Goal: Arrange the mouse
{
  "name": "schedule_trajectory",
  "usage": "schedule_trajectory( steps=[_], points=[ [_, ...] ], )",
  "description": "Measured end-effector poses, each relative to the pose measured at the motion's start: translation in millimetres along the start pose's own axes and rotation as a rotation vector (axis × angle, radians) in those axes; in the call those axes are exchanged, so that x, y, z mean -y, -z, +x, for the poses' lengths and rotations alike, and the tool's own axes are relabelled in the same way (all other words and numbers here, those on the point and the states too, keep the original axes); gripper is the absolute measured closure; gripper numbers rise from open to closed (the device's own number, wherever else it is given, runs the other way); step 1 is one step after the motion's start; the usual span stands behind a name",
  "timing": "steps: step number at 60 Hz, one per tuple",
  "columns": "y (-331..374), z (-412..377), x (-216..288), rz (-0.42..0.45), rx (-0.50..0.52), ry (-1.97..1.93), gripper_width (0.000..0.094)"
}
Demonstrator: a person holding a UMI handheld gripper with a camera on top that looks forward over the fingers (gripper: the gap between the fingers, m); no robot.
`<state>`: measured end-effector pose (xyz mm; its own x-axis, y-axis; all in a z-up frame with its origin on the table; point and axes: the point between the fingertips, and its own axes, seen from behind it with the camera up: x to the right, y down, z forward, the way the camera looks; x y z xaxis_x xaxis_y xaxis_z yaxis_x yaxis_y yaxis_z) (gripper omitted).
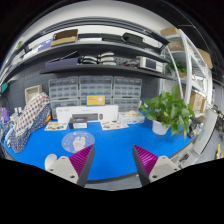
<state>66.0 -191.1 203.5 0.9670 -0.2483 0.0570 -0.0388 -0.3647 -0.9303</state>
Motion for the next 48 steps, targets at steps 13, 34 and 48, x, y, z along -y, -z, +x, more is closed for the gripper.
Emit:
schedule_trajectory(
  steps=[13, 34, 48],
  points=[
    [0, -72, -79, -0.087, 0.104, 0.018, 0.0163],
    [-10, -230, -178, -0.263, 0.326, 0.057, 0.0155],
    [-57, -293, -175, -0.288, 0.362, 0.121, 0.0156]
  ],
)
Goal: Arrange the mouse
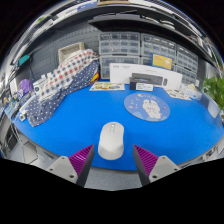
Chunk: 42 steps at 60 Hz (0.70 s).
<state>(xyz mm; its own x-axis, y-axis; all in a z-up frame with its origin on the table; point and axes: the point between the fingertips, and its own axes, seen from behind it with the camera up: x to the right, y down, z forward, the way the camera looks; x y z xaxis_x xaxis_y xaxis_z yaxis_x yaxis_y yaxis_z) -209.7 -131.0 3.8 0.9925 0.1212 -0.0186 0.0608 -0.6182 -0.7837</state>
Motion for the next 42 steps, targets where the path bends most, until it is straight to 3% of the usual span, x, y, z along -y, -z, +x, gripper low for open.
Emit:
schedule_trajectory(
  steps=[10, 13, 18, 22, 28, 29, 30, 42],
  points=[
    [-38, -1, 10, -0.042, -0.045, 0.018, 0.0222],
    [-45, -4, 15, -0.038, -0.043, -0.004, 0.0342],
    [-49, -3, 20, -0.046, -0.055, -0.02, 0.0422],
    [-51, -4, 19, -0.062, -0.057, -0.022, 0.0447],
    [-51, -5, 18, -0.07, -0.045, -0.015, 0.0558],
    [-51, -5, 18, -0.072, -0.044, -0.012, 0.051],
    [-51, -6, 19, -0.07, -0.042, -0.01, 0.0601],
    [-43, -14, 33, -0.103, -0.013, 0.021, 0.0621]
  ],
)
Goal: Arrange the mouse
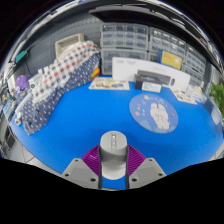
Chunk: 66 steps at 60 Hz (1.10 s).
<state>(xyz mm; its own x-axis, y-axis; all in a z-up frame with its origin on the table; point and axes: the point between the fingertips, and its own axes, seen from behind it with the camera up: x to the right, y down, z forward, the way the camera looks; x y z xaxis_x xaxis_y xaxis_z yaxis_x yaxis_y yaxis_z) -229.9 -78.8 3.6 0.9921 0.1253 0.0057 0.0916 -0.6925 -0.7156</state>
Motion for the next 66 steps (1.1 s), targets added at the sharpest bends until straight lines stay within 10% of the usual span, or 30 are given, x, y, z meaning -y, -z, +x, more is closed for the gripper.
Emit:
schedule_trajectory(
  steps=[23, 50, 66],
  points=[
    [13, 95, 237, 0.304, -0.026, 0.001, 0.0621],
    [-125, 169, 107, -0.045, -0.019, -0.064, 0.0618],
    [-128, 169, 105, -0.033, -0.01, -0.076, 0.0459]
  ],
)
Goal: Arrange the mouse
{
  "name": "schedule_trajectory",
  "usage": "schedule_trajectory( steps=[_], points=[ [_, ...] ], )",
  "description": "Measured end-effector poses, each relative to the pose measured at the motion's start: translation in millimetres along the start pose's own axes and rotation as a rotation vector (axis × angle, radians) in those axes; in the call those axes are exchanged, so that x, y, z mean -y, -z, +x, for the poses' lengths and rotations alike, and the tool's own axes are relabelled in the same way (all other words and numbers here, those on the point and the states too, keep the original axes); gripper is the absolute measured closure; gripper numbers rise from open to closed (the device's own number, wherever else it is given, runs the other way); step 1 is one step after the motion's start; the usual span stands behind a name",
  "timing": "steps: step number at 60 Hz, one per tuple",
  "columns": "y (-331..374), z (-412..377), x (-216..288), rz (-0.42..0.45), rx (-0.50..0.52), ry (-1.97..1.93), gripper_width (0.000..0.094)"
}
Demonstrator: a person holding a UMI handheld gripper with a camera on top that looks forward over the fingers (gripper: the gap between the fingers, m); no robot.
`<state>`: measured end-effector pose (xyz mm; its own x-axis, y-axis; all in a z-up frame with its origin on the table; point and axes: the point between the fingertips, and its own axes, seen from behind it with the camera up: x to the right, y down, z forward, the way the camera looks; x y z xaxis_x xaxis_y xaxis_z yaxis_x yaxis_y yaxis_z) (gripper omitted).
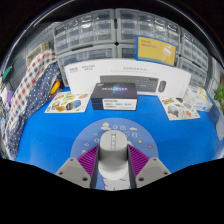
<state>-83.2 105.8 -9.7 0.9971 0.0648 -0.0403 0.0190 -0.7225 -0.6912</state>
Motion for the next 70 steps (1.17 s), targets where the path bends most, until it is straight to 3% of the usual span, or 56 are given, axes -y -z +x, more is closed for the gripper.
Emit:
schedule_trajectory(
  steps=[4, 5, 8, 14, 41, 70],
  points=[
    [-1, -3, 0, -0.013, 0.004, 0.007, 0.0383],
    [0, -6, -1, -0.018, 0.011, 0.01, 0.0278],
    [1, -12, -1, -0.038, 0.029, 0.018, 0.0179],
    [12, -7, 3, -0.055, -0.023, 0.07, 0.0129],
    [163, -22, 85, 0.175, -0.087, -0.003, 0.0105],
    [236, -80, 72, 0.207, -0.099, -0.024, 0.0111]
  ],
)
